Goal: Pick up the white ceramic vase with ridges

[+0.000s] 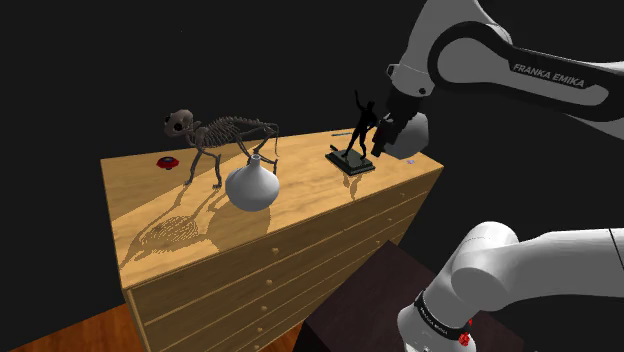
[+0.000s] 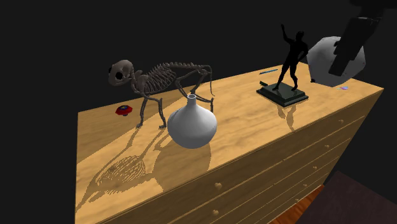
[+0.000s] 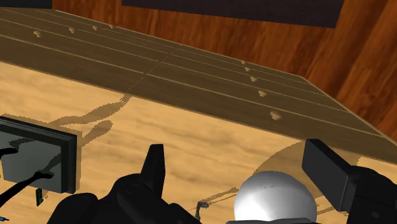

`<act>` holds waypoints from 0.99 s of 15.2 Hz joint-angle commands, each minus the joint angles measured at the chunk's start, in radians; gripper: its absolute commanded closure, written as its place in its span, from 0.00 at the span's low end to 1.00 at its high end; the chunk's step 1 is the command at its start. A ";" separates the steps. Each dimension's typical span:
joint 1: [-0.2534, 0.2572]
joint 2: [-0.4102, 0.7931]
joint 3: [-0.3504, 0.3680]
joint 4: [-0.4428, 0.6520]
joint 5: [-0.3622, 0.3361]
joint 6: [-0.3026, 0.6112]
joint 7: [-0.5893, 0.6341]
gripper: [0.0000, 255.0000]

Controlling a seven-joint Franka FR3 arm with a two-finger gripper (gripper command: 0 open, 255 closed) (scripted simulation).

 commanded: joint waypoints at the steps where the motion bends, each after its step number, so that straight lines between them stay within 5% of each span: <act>1: 0.000 0.000 0.000 0.000 0.000 0.000 0.000 0.00; 15: 0.025 0.473 0.095 0.190 0.049 0.288 0.140 0.00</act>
